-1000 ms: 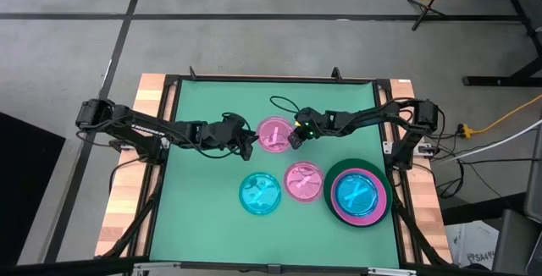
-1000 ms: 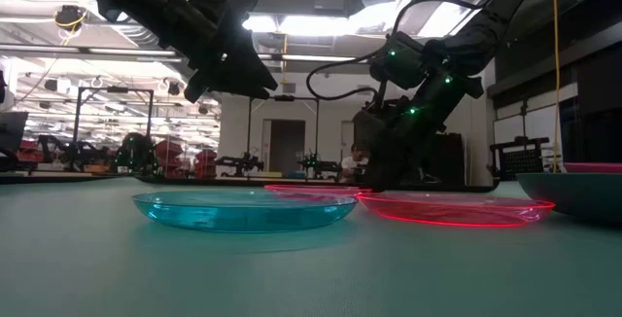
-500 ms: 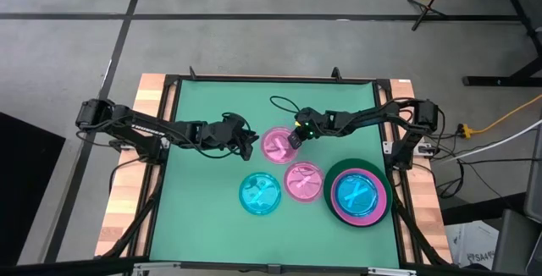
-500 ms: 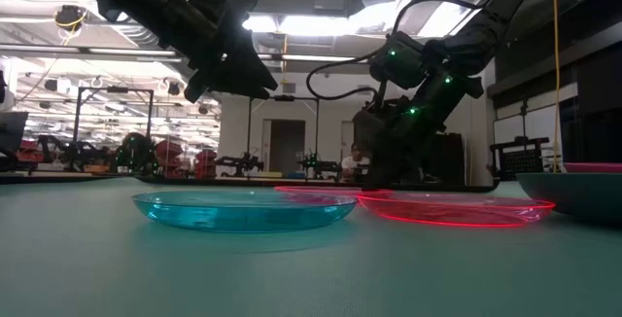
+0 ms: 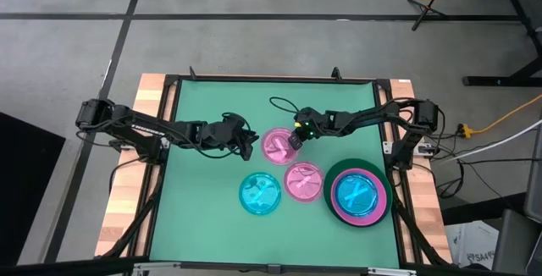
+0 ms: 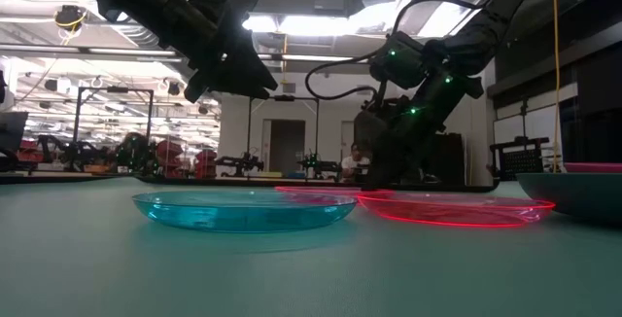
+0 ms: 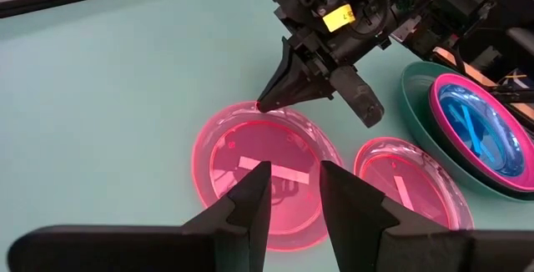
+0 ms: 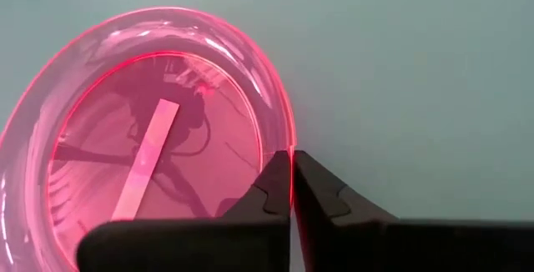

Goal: Stack plastic plates
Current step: Stack the top transparent pink plate on top of the transparent blue plate

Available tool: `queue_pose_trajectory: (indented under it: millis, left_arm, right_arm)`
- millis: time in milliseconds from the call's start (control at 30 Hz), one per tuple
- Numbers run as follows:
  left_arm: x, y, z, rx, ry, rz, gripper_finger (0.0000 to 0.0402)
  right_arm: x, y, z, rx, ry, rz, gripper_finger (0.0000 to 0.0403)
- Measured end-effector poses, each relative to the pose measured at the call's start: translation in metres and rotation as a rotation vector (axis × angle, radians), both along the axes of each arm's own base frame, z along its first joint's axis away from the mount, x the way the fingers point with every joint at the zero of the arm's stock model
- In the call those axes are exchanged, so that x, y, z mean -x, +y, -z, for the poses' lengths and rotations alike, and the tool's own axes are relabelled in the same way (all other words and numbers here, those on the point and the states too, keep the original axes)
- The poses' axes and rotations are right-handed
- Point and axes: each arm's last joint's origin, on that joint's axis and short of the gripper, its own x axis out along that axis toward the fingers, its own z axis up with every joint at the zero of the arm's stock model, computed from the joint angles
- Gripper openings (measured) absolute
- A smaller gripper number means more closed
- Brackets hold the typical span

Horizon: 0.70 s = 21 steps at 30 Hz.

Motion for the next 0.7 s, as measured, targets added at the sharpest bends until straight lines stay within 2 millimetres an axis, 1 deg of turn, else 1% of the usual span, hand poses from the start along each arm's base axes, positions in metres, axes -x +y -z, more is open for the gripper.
queue_pose_trajectory:
  millis: [267, 567, 700]
  left_arm:
    - [0.000, 0.000, 0.000, 0.000, 0.000, 0.000, 0.0098]
    - [0.000, 0.000, 0.000, -0.020, 0.009, 0.012, 0.0098]
    - [0.000, 0.000, 0.000, -0.020, 0.009, 0.012, 0.0098]
  right_arm:
    - [0.001, -0.005, 0.000, -0.026, -0.016, -0.038, 0.0000]
    - [-0.002, -0.025, -0.009, -0.042, -0.152, -0.034, 0.0000]
    - [0.001, -0.031, -0.009, -0.045, -0.152, -0.027, 0.0000]
